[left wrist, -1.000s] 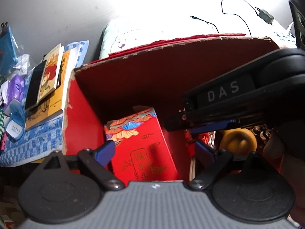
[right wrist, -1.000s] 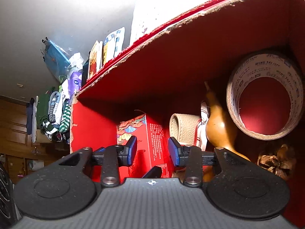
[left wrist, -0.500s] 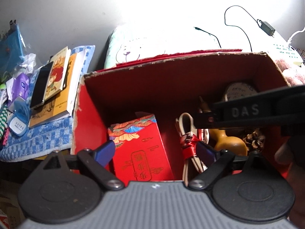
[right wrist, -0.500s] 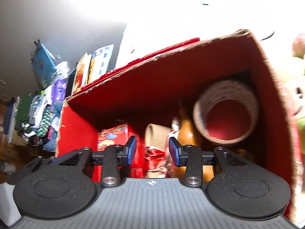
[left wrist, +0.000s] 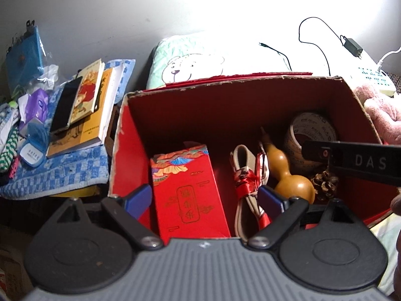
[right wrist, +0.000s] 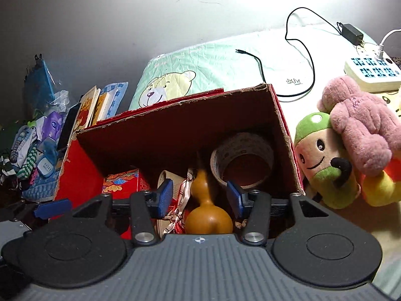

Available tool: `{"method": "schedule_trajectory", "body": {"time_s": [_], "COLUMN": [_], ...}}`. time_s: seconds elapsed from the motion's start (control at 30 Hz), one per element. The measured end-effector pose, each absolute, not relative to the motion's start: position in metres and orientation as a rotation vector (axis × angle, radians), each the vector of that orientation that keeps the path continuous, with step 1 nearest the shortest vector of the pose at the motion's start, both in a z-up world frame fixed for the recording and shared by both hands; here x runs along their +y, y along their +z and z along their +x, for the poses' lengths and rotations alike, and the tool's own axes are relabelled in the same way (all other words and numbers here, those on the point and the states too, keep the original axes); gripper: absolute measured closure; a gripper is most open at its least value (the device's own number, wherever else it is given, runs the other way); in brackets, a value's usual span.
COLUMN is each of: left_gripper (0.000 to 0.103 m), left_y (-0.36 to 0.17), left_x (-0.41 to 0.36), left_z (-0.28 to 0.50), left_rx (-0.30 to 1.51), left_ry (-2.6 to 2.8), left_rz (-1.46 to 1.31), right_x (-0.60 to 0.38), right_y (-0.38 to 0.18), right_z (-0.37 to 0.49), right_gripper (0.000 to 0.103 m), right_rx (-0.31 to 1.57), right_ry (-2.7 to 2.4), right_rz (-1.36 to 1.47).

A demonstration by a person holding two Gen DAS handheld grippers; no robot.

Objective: Organize objects
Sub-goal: 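Open the right tool to release the envelope in the box, then withdraw the right tool upward away from the box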

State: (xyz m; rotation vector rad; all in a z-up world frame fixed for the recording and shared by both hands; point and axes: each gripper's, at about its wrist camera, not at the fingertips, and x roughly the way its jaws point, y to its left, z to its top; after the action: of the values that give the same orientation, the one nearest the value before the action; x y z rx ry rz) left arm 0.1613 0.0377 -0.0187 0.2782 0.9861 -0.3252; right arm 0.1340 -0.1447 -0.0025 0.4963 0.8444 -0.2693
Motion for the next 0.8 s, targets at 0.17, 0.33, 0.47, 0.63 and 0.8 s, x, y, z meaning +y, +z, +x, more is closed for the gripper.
{"method": "schedule_trajectory", "body": {"time_s": [0.17,0.33,0.47,0.63,0.8], "left_gripper": [0.008,0.007,0.002,0.002,0.002], "left_y": [-0.011,-0.005,-0.003,0.0,0.005], "left_x": [0.042,0.046,0.047,0.048,0.052], "left_z": [0.152,0.144,0.138,0.132,0.125], "left_rx": [0.964,0.947,0.942,0.929,0.924], "left_ry": [-0.347,-0.357,-0.354,-0.321,-0.31], "left_rz": [0.235,0.207,0.198,0.214,0.21], "right_x": [-0.137,-0.13,-0.127,-0.122,-0.117], "right_y": [0.006,0.013,0.018,0.022,0.025], "right_z": [0.12,0.108,0.098,0.09,0.084], "right_gripper": [0.052,0.052,0.052,0.052,0.052], "right_rx": [0.81,0.779,0.757,0.735,0.724], "right_ry": [-0.287,-0.308,-0.322,-0.341,-0.35], "right_rz": [0.462,0.443,0.433,0.415,0.402]}}
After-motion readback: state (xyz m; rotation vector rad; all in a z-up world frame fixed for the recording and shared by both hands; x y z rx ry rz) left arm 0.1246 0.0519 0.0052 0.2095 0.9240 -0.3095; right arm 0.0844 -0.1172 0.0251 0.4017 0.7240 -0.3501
